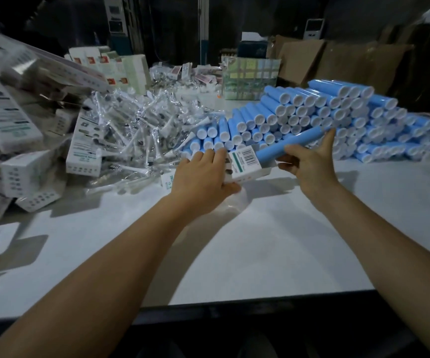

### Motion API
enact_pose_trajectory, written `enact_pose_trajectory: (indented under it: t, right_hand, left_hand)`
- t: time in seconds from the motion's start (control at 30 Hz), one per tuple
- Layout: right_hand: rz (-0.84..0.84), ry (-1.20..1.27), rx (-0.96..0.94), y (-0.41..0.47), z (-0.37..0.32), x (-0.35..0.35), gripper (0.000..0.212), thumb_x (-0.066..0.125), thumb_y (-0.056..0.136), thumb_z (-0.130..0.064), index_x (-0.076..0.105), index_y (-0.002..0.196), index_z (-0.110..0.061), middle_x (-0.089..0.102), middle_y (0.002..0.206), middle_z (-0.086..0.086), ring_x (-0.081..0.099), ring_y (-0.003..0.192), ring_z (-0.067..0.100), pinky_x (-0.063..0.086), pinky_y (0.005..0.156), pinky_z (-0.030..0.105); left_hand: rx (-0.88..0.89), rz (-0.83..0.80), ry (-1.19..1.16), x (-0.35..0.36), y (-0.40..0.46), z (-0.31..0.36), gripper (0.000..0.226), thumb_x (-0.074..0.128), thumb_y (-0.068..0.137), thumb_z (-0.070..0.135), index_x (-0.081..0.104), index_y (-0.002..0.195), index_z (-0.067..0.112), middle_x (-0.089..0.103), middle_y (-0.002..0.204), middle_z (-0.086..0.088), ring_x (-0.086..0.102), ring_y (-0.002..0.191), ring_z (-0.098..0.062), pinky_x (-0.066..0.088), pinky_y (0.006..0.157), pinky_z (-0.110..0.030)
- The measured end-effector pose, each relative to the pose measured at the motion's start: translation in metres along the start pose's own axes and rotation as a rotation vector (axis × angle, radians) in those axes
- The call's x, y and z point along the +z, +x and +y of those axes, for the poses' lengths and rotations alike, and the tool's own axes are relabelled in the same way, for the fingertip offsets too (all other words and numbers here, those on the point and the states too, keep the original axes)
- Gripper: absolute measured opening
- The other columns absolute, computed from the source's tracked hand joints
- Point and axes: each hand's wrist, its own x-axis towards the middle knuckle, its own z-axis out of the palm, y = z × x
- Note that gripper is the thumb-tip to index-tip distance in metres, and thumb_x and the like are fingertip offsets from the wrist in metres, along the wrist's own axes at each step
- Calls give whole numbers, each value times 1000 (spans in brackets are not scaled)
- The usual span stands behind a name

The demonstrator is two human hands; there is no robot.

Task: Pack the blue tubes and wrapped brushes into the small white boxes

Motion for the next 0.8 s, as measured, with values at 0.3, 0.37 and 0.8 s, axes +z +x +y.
enact_pose_trajectory:
  t: [0.3, 0.37, 0.8]
  right_hand:
    - [109, -49, -47, -4, 3, 0, 54, 66, 89, -20, 41, 136, -29, 62, 105, 5, 70, 70, 10, 55, 56, 26]
    - [119, -181, -51, -9, 7, 4, 11, 60, 93, -27, 63, 102, -22, 65, 92, 4, 64, 58, 5, 50, 48, 22]
    - [-173, -693, -489, -17, -41, 64, 13, 55, 90, -16, 69, 90, -17, 62, 74, -4, 58, 68, 9, 49, 69, 27]
  left_hand:
    - [20, 13, 8, 1, 1, 2, 74, 55, 80, 65, 34, 133, 18, 52, 123, -2, 48, 109, -25, 38, 82, -39]
    - [30, 9, 10, 2, 0, 4, 73, 55, 80, 65, 36, 132, 18, 53, 122, -2, 48, 107, -24, 38, 81, -38]
    - [105, -80, 50, -1, -4, 17, 75, 57, 83, 58, 33, 138, 15, 49, 130, -7, 46, 116, -28, 37, 92, -43]
